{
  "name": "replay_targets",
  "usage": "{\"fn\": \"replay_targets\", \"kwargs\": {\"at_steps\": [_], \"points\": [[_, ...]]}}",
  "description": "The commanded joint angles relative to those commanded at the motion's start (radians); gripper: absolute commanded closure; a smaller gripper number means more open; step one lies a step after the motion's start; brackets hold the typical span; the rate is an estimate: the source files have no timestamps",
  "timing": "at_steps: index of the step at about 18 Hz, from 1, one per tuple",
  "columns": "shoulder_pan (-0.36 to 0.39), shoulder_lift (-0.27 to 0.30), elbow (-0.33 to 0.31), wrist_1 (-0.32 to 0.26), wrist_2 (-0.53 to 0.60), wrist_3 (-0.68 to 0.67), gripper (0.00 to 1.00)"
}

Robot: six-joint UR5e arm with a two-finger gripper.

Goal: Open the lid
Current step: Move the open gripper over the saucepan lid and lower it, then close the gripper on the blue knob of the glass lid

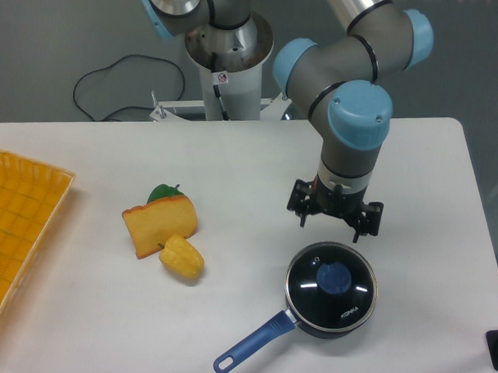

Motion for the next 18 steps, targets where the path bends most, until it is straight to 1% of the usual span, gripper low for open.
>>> {"fn": "replay_targets", "kwargs": {"at_steps": [2, 5, 9, 10, 12, 13, 15, 18], "points": [[0.003, -0.021, 0.014, 0.003, 0.003, -0.014, 0.0], [0.002, -0.031, 0.012, 0.005, 0.012, -0.014, 0.0], [-0.001, -0.064, 0.031, 0.008, 0.04, -0.009, 0.0], [-0.003, -0.075, 0.044, 0.017, 0.04, -0.012, 0.0], [-0.014, -0.104, 0.067, 0.041, 0.043, -0.012, 0.0], [-0.027, -0.113, 0.072, 0.046, 0.053, -0.012, 0.0], [-0.05, -0.133, 0.101, 0.051, 0.098, -0.022, 0.0], [-0.052, -0.141, 0.098, 0.051, 0.103, -0.046, 0.0]]}}
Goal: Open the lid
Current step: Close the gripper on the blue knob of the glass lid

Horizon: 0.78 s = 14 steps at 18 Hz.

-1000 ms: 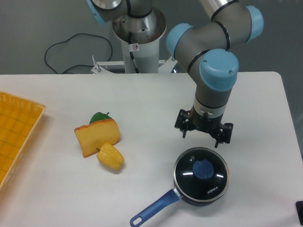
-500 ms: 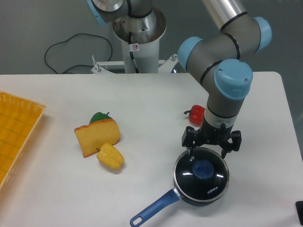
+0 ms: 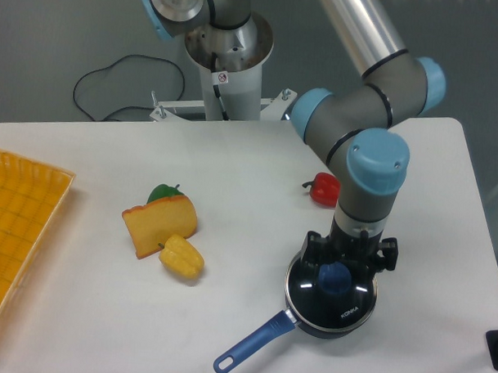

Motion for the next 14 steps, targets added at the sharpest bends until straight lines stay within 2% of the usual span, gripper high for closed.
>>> {"fn": "replay_targets", "kwargs": {"at_steps": [4, 8, 14], "points": [[0.0, 0.0, -0.015, -0.005, 0.021, -0.011, 0.0], [-0.002, 0.002, -0.026, -0.032, 0.118, -0.049, 0.0], [-0.017, 0.009, -0.025, -0.038, 0.098, -0.081, 0.0]]}}
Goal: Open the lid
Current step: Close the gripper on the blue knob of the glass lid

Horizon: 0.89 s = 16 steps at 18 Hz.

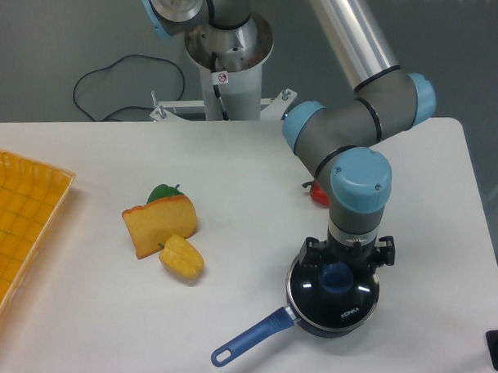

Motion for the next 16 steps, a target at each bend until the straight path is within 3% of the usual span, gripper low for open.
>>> {"fn": "replay_targets", "kwargs": {"at_steps": [4, 16], "points": [[0.009, 0.029, 0.006, -0.014, -0.107, -0.005, 0.0], [0.011, 0.009, 0.014, -0.006, -0.106, -0.009, 0.0]]}}
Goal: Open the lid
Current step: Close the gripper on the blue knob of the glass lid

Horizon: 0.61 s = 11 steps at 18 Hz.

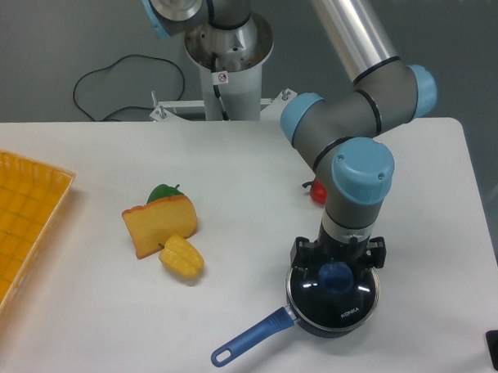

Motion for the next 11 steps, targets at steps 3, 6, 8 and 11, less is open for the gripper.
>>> {"fn": "replay_targets", "kwargs": {"at_steps": [3, 6, 8, 11], "points": [[0.0, -0.008, 0.0, 0.003, 0.0, 0.006, 0.0], [0.0, -0.014, 0.0, 0.005, 0.0, 0.009, 0.0], [0.0, -0.014, -0.002, 0.005, 0.008, 0.005, 0.0], [0.0, -0.018, 0.0, 0.005, 0.015, 0.005, 0.0]]}}
